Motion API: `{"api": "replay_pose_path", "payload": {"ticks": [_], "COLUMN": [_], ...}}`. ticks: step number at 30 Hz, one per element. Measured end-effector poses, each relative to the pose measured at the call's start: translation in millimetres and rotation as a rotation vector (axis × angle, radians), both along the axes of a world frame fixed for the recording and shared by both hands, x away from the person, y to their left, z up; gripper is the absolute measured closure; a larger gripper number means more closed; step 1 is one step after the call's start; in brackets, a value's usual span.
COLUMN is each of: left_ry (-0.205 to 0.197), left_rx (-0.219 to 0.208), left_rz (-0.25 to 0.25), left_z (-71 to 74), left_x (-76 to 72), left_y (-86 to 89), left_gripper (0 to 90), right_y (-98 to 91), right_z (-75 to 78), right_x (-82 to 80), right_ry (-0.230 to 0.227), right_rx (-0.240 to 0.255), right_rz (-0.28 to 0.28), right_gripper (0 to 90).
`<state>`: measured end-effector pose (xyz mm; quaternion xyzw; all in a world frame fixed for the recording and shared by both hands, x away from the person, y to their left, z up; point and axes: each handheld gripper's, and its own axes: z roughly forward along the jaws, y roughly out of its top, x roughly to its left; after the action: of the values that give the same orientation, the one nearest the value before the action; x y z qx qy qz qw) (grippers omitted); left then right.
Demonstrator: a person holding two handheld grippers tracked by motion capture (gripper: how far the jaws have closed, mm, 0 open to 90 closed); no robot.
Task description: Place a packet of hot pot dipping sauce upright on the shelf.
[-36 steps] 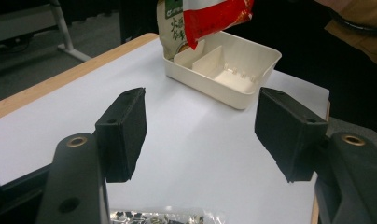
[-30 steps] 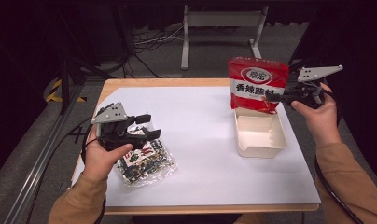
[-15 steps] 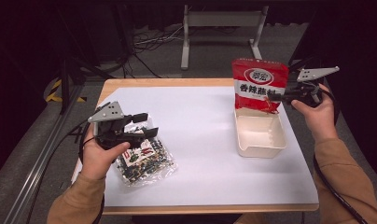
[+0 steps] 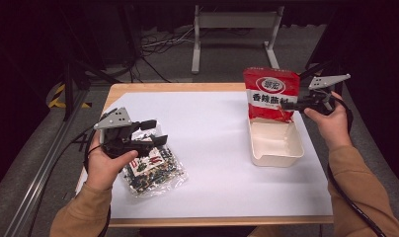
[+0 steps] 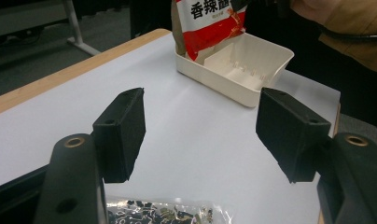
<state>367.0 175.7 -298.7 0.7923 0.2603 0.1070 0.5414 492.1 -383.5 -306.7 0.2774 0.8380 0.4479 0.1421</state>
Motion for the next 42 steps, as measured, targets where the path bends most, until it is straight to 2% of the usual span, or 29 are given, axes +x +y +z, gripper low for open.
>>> {"api": "replay_pose_path", "payload": {"ticks": [5, 9, 16, 20, 23, 27, 31, 35, 42], "left_ry": [0.0, 0.002, 0.001, 0.007, 0.004, 0.008, 0.008, 0.009, 0.009], "left_rx": [0.001, -0.001, 0.0, 0.004, 0.008, 0.005, 0.007, 0.008, 0.01], "left_rz": [0.004, 0.008, 0.005, 0.003, 0.0, 0.001, 0.002, -0.001, 0.0], "left_z": [0.0, -0.6, -0.5, -1.7, -2.2, -2.5, -2.7, -2.7, -3.9], "left_x": [0.1, 0.6, 0.4, 0.7, 1.2, 1.3, 1.5, 1.3, 1.1], "left_y": [1.4, 2.3, 2.4, 0.5, -0.4, -0.4, -0.2, -0.4, 1.8], "left_gripper": [33.7, 33.4, 33.3, 33.2, 33.1, 33.0, 32.8, 32.6, 32.5], "right_y": [-1.3, -2.7, -5.9, -5.2, -4.8, -1.8, -4.3, -3.5, -2.6], "right_z": [-9.0, -14.5, -23.2, -31.4, -39.8, -47.5, -53.0, -57.0, -61.9], "right_x": [6.4, 9.1, 11.3, 10.7, 10.2, 10.4, 8.5, 5.5, 3.2], "right_ry": [0.004, -0.001, -0.026, -0.042, -0.06, -0.055, -0.051, -0.046, -0.035], "right_rx": [-0.013, -0.006, -0.003, -0.017, -0.005, -0.047, -0.039, -0.088, -0.128], "right_rz": [-0.017, -0.027, -0.056, -0.074, -0.09, -0.097, -0.124, -0.145, -0.174], "right_gripper": [87.4, 87.3, 87.3, 87.2, 87.0, 86.7, 86.6, 86.4, 86.0]}}
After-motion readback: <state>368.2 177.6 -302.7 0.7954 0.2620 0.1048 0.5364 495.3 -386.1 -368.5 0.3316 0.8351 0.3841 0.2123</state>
